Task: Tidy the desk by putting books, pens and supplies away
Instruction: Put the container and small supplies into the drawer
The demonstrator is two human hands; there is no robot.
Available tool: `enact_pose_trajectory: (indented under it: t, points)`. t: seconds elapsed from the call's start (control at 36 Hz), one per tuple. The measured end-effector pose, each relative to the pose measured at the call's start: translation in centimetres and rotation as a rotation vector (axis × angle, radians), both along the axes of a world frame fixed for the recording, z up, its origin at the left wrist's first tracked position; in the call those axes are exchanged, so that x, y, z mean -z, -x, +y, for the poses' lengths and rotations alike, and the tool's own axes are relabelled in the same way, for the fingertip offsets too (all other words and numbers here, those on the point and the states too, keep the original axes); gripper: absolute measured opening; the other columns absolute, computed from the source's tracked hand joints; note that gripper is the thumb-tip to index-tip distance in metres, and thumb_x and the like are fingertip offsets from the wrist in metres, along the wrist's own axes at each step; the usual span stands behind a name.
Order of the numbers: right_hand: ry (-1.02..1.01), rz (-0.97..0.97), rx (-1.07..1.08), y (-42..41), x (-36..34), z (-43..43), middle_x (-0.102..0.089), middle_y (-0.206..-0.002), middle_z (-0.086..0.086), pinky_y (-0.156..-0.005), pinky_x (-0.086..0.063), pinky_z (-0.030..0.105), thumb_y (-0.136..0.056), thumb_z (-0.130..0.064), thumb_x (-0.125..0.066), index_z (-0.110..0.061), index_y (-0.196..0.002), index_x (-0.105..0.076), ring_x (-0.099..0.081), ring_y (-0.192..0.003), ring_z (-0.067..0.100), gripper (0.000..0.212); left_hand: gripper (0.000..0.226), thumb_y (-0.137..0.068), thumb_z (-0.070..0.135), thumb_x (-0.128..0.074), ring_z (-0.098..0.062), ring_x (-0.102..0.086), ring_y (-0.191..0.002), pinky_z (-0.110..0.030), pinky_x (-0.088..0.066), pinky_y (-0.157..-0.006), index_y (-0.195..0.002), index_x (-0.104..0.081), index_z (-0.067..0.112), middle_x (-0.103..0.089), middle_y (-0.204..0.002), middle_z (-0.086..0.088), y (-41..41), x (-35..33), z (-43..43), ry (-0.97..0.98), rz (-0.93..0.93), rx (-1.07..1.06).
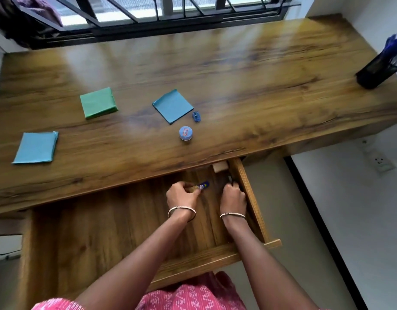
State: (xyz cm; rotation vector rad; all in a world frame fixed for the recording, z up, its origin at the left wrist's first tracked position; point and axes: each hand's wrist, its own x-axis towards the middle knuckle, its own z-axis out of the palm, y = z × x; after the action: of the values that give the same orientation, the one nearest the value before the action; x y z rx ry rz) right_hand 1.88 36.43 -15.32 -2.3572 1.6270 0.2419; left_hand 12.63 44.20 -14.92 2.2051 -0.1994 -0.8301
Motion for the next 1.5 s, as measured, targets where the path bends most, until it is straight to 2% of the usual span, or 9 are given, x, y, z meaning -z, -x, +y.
enact_pose_trajectory:
  t: [0.14, 0.31, 0.53, 0.58, 0.75, 0.97, 1.08, 1.36, 1.5]
  points:
    - [0.037, -0.148, 0.063, 0.0, 0.0, 0.5, -0.060, -0.119, 0.013, -0.073, -0.056, 0.039, -0.093, -0.007, -0.053, -0.005, -0.103, -0.067, -0.069, -0.091, 0.034, 0.018, 0.024, -0.072, 0.022, -0.074, -0.024, -0.063, -0.096, -0.030, -0.049, -0.081, -0.096, -0.075, 0.020, -0.072, -0.093, -0.007, 0.0, -1.4, -0.8, -0.046, -0.208, 0.046]
    - [-0.090, -0.368, -0.118, -0.6, 0.8, 1.1, -0.059, -0.121, 0.013, -0.084, -0.051, 0.038, -0.087, -0.016, -0.063, -0.011, -0.125, -0.058, -0.062, -0.105, 0.033, 0.039, 0.023, -0.075, 0.016, -0.071, -0.024, -0.063, -0.092, -0.027, -0.043, -0.074, -0.098, -0.074, 0.020, -0.065, -0.093, -0.006, 1.1, -2.3, -1.2, -0.014, -0.311, 0.147]
    - [-0.157, -0.529, 0.052, -2.4, 1.8, 0.1, -0.070, -0.091, 0.023, -0.070, -0.047, 0.036, -0.080, -0.009, -0.065, 0.000, -0.090, -0.071, -0.065, -0.087, 0.040, 0.014, 0.029, -0.069, 0.015, -0.076, -0.009, -0.066, -0.081, -0.024, -0.053, -0.076, -0.096, -0.069, 0.021, -0.069, -0.088, 0.005, 1.5, -2.5, -1.6, 0.100, -0.340, 0.235]
    - [-0.152, -0.558, 0.126, -2.8, 2.2, -0.4, -0.071, -0.089, 0.023, -0.069, -0.047, 0.036, -0.080, -0.013, -0.068, 0.000, -0.089, -0.072, -0.066, -0.086, 0.040, 0.016, 0.028, -0.070, 0.017, -0.077, -0.004, -0.064, -0.073, -0.014, -0.051, -0.069, -0.096, -0.066, 0.021, -0.069, -0.083, 0.009, 1.2, -2.7, -1.4, 0.127, -0.334, 0.202]
    - [-0.115, -0.537, 0.213, -4.2, 2.5, -1.9, -0.072, -0.096, 0.021, -0.077, -0.051, 0.036, -0.087, -0.021, -0.069, -0.001, -0.099, -0.071, -0.067, -0.093, 0.036, 0.023, 0.014, -0.078, 0.015, -0.069, -0.003, -0.062, -0.067, -0.023, -0.053, -0.068, -0.090, -0.068, 0.022, -0.068, -0.080, 0.009, -0.2, -3.4, 0.2, 0.187, -0.439, 0.143]
    - [-0.061, -0.396, 0.253, -5.5, 2.9, -1.8, -0.071, -0.094, 0.021, -0.072, -0.052, 0.035, -0.091, -0.009, -0.063, 0.002, -0.095, -0.069, -0.068, -0.091, 0.035, 0.013, 0.011, -0.081, 0.010, -0.066, -0.004, -0.063, -0.068, -0.006, -0.043, -0.063, -0.084, -0.069, 0.019, -0.069, -0.079, 0.010, -2.4, -4.6, 1.4, 0.249, -0.497, 0.100]
    - [-0.049, -0.441, 0.281, -5.8, 2.9, -1.8, -0.070, -0.094, 0.022, -0.073, -0.052, 0.036, -0.088, -0.022, -0.069, 0.002, -0.095, -0.069, -0.067, -0.091, 0.036, 0.025, 0.010, -0.081, 0.010, -0.067, -0.003, -0.062, -0.067, -0.007, -0.043, -0.063, -0.083, -0.069, 0.020, -0.069, -0.077, 0.010, -2.9, -4.7, 1.9, 0.253, -0.492, 0.083]
    - [-0.063, -0.495, 0.354, -6.0, 2.1, -1.2, -0.070, -0.098, 0.019, -0.079, -0.054, 0.036, -0.082, -0.023, -0.076, -0.001, -0.106, -0.063, -0.067, -0.095, 0.032, 0.035, 0.011, -0.082, 0.011, -0.067, -0.002, -0.063, -0.067, -0.017, -0.050, -0.063, -0.084, -0.069, 0.022, -0.068, -0.075, 0.011, -3.7, -4.8, 2.1, 0.274, -0.458, 0.073]
    - [-0.078, -0.569, 0.446, -4.8, -0.6, 0.4, -0.067, -0.100, 0.011, -0.080, -0.054, 0.036, -0.077, -0.007, -0.076, -0.013, -0.108, -0.055, -0.067, -0.096, 0.031, 0.038, 0.011, -0.083, 0.012, -0.067, -0.003, -0.065, -0.071, -0.019, -0.055, -0.067, -0.092, -0.069, 0.018, -0.070, -0.082, 0.009, -5.2, -5.4, 1.0, 0.296, -0.481, 0.067]
